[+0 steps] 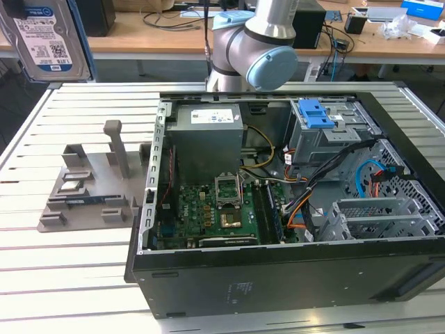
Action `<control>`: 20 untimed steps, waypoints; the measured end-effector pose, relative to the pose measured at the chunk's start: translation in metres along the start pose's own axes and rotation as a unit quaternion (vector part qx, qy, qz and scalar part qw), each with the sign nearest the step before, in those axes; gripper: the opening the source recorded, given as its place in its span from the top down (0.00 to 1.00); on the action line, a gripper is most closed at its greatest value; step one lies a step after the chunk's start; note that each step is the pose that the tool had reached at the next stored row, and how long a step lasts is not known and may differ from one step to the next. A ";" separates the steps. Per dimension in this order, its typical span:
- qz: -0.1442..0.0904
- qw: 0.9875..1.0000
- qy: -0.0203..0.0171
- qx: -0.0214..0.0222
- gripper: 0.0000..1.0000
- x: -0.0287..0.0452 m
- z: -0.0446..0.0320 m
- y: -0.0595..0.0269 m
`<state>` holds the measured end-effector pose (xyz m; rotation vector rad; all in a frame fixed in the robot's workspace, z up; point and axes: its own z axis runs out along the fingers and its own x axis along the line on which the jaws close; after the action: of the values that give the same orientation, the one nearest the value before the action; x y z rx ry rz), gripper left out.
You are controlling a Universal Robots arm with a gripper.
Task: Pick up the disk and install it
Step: 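Pick up the disk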
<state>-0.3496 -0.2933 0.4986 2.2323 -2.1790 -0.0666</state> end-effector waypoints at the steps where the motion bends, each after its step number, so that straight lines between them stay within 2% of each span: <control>1: 0.000 1.000 0.000 0.000 0.64 0.0000 -0.0026 0.0001; 12: 0.000 1.000 0.000 0.000 0.64 -0.0004 -0.0237 0.0011; 20: 0.000 1.000 0.000 0.000 0.64 -0.0004 -0.0258 0.0012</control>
<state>-0.3496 -0.2933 0.5244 2.2323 -2.1789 -0.0666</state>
